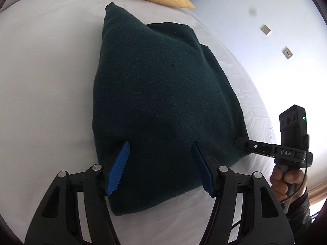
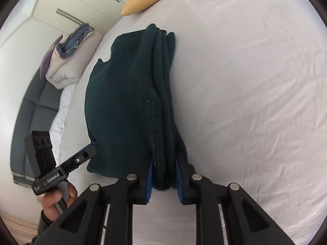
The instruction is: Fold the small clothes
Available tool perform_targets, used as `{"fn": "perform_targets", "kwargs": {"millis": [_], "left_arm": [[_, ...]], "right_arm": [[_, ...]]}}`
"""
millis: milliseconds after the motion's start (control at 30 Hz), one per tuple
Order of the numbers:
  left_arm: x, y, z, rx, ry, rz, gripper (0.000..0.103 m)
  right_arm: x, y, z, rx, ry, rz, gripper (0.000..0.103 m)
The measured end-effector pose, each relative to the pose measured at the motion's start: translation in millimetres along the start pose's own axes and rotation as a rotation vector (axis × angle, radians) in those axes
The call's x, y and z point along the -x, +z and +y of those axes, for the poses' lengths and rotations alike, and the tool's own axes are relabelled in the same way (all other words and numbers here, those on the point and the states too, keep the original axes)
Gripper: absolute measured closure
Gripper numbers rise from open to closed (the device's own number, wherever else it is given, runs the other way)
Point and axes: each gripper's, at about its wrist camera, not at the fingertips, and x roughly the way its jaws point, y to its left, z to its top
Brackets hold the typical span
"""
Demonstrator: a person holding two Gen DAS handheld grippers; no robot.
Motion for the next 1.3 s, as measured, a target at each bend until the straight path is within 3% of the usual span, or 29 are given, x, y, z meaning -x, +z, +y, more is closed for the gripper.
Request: {"fn": "perform_targets", "kwargs": {"millis": [133, 200, 233, 300, 433, 467, 567, 600, 700, 800, 1067, 1300], "left_arm": [[24.6, 4.5, 9.4, -0.019, 0.029, -0.002, 0.047], [38.3, 2.5, -5.3, -0.049, 0.063, -0.051, 0.046], [47.3, 8.2, -6.1, -0.068, 0.077, -0.077, 0.047], [56.9, 28.6, -9.0, -0.112, 0.12, -0.109, 0.046], [36.1, 64.6, -20.4, -0.212, 0.275, -0.091, 0.046], [23.4, 72.8, -26.4, -0.229, 0.322, -0.071, 0.046], [0.4, 85.2, -24.3, -0.247, 0.377, -0.043, 0.046], [-6.2, 77.9, -39.7, -0.25, 0.392, -0.035, 0.046], [-9.6, 74.2, -36.2, -0.267, 0.421, -0.037, 0.046], [-21.2, 77.6, -40.6, -0.27, 0.42, -0.037, 0.046], [-36.1, 82.5, -50.1, -0.258, 0.419, -0.042, 0.046], [-16.9, 69.1, -46.9, -0.226, 0.388, -0.067, 0.046]], "right_arm": [[11.4, -3.4, 7.2, 0.005, -0.023, 0.0, 0.081], [21.7, -2.5, 13.6, 0.011, -0.086, -0.003, 0.067], [30.1, 0.8, 18.6, 0.025, -0.106, -0.022, 0.067], [45.8, 12.7, 28.2, 0.045, -0.071, -0.084, 0.067], [45.2, 53.4, 48.1, 0.061, 0.179, -0.135, 0.067], [38.7, 62.0, 50.3, 0.061, 0.207, -0.133, 0.067], [6.6, 89.6, 45.8, 0.005, 0.267, -0.091, 0.068], [-6.0, 97.3, 42.6, -0.018, 0.287, -0.079, 0.068], [-29.8, 107.2, 37.8, -0.012, 0.225, -0.041, 0.068], [-35.2, 102.5, 34.9, 0.013, 0.191, -0.033, 0.08], [-11.4, 59.2, 30.2, 0.04, 0.2, -0.061, 0.079], [9.6, 1.5, 18.0, 0.067, 0.166, -0.08, 0.078]]}}
